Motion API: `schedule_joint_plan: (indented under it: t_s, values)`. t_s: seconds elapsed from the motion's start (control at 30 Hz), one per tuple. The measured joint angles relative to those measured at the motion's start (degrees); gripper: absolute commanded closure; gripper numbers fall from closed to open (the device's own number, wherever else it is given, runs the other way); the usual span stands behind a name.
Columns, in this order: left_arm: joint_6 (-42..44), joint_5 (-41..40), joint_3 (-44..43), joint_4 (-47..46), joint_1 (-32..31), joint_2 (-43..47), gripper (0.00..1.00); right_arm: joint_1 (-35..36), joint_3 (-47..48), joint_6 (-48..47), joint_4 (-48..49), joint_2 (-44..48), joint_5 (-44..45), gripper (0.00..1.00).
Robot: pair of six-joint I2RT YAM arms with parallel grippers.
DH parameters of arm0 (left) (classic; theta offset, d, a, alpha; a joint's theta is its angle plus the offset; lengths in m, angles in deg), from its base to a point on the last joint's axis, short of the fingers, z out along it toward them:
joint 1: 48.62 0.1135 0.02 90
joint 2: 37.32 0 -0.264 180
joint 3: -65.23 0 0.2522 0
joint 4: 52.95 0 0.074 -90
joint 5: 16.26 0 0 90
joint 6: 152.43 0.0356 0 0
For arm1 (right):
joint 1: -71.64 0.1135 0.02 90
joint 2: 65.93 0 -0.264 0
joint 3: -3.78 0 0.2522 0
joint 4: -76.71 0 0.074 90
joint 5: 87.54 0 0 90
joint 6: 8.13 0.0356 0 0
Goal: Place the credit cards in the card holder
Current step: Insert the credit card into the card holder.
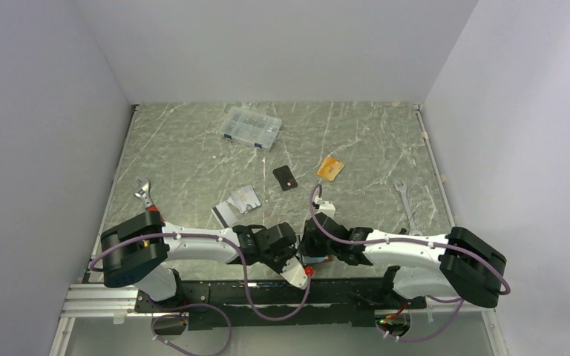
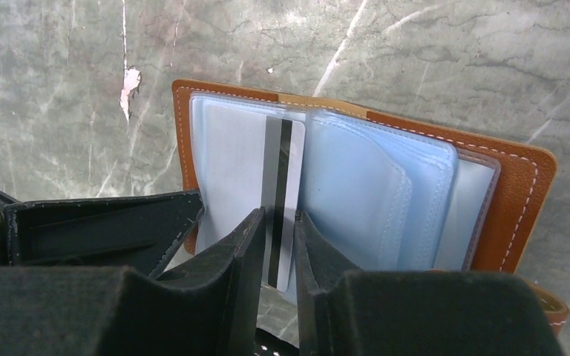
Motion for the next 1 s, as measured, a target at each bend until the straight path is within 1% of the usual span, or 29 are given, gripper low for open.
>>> schedule_joint_plan:
  t_s: [0.2, 0.5, 0.57, 0.67, 0.8, 0.87, 1.0]
  values:
    - [-0.02, -0.37, 0.09, -0.17, -0.2, 0.0, 0.96, 0.59, 0.87, -1.44, -0.15, -0.98, 0.39, 0.73]
    - [-0.11, -0.98, 0.31, -0.22, -0.35, 0.15, 0.95, 1.29, 1.64, -4.28, 0.61, -2.25, 0.98, 0.73]
    - [-0.11, -1.01, 0.31, -0.17, -0.35, 0.15, 0.95, 1.7, 1.73, -4.68, 0.68, -2.4, 1.64, 0.76]
    - [-0.11, -1.07, 0.22, -0.04, -0.35, 0.15, 0.95, 2.01, 1.68, -4.7, 0.63, -2.23, 2.54, 0.83]
    - [-0.09, -1.14, -0.07, 0.57, -0.31, 0.15, 0.94, 2.14, 0.55, -3.52, 0.57, 0.09, 3.72, 0.86]
    - [-0.22, -0.92, -0.61, 1.79, 0.13, 0.13, 0.93, 2.29, -0.26, -2.56, 0.5, 1.57, 4.07, 0.84]
    - [-1.46, 0.48, -2.4, 6.47, 2.78, 0.11, 0.9, 2.6, -0.59, -1.51, 0.44, 2.21, 4.46, 0.71]
